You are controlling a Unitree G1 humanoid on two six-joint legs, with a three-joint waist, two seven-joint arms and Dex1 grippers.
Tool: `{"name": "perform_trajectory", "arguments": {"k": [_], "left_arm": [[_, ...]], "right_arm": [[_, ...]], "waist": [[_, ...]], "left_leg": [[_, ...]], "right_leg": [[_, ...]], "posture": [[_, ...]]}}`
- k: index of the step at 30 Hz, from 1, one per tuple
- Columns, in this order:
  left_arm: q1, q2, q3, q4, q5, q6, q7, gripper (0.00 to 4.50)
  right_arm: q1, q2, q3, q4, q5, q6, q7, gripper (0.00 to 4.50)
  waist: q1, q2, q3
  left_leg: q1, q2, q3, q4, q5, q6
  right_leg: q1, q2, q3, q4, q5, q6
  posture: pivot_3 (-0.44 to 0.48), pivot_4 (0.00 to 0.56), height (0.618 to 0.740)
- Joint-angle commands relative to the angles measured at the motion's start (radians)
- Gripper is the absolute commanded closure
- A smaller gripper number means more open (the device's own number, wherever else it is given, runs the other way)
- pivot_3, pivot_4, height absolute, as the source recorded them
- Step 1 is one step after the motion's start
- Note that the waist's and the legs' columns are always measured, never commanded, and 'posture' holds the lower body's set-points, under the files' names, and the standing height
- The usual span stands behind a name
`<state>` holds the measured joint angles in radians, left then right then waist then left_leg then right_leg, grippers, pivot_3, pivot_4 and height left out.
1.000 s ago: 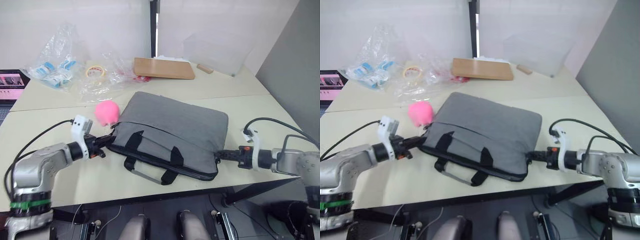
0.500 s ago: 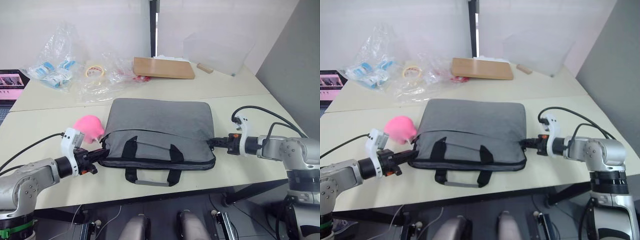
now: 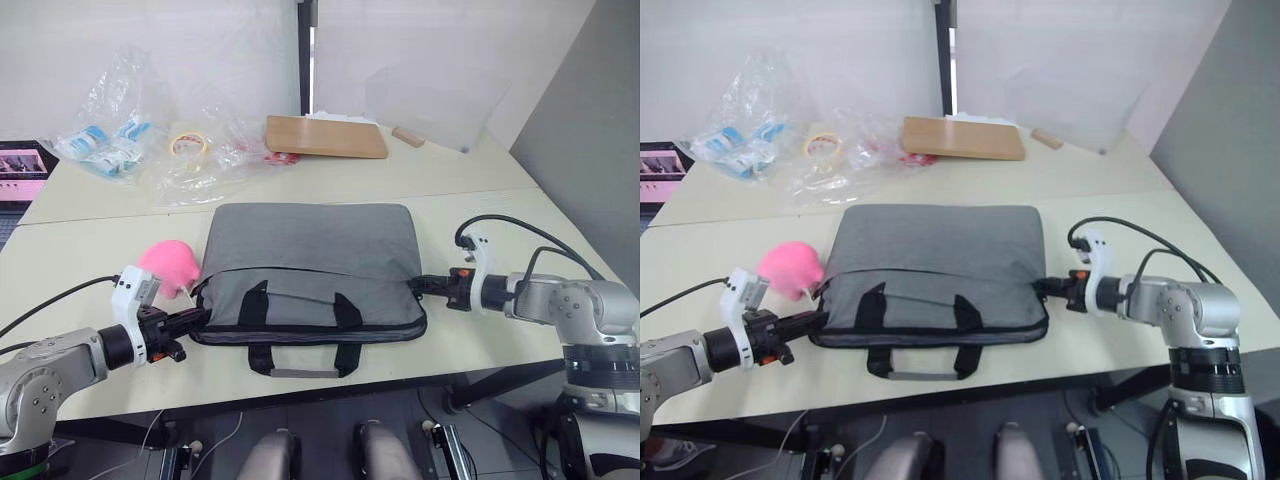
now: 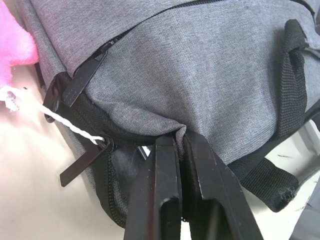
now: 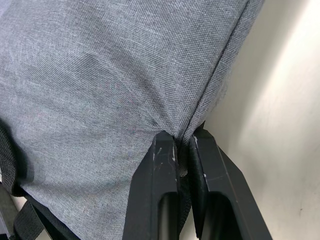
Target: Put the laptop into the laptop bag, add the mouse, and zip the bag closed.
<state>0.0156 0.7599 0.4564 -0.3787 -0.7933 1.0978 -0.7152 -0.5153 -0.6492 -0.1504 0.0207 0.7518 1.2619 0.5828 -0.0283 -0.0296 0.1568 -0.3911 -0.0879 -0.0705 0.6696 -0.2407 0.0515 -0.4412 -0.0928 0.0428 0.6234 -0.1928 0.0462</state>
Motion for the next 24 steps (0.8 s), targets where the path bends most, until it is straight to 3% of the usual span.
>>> {"name": "perform_trajectory", "arguments": {"k": [1,10,24], "left_arm": [[0.033,0.021,0.031,-0.034,-0.042,0.019,-0.012,4.5],[0.06,0.008,0.02,-0.04,-0.049,-0.022,0.016,4.5],[0.087,0.076,0.035,-0.044,-0.099,-0.018,-0.022,4.5]], "right_arm": [[-0.019,0.018,-0.054,-0.028,0.009,-0.015,-0.018,4.44],[-0.004,0.033,-0.065,-0.045,0.003,-0.029,-0.022,4.44],[0.009,0.042,-0.066,-0.079,0.037,0.023,-0.017,4.44]], "waist": [[-0.004,0.0,0.0],[-0.008,0.0,0.0],[-0.009,0.002,0.001]], "left_leg": [[0.001,0.0,0.0,-0.001,0.0,0.0],[0.002,0.0,0.0,-0.003,0.0,0.0],[0.001,0.001,0.0,-0.005,0.0,0.0]], "right_leg": [[0.0,0.0,0.0,0.0,0.0,0.0],[0.001,0.0,0.0,-0.001,0.0,-0.001],[0.001,0.0,0.0,-0.004,-0.001,-0.001]], "posture": [[0.0,0.15,0.74],[0.0,0.15,0.74],[0.0,0.15,0.74]]}}
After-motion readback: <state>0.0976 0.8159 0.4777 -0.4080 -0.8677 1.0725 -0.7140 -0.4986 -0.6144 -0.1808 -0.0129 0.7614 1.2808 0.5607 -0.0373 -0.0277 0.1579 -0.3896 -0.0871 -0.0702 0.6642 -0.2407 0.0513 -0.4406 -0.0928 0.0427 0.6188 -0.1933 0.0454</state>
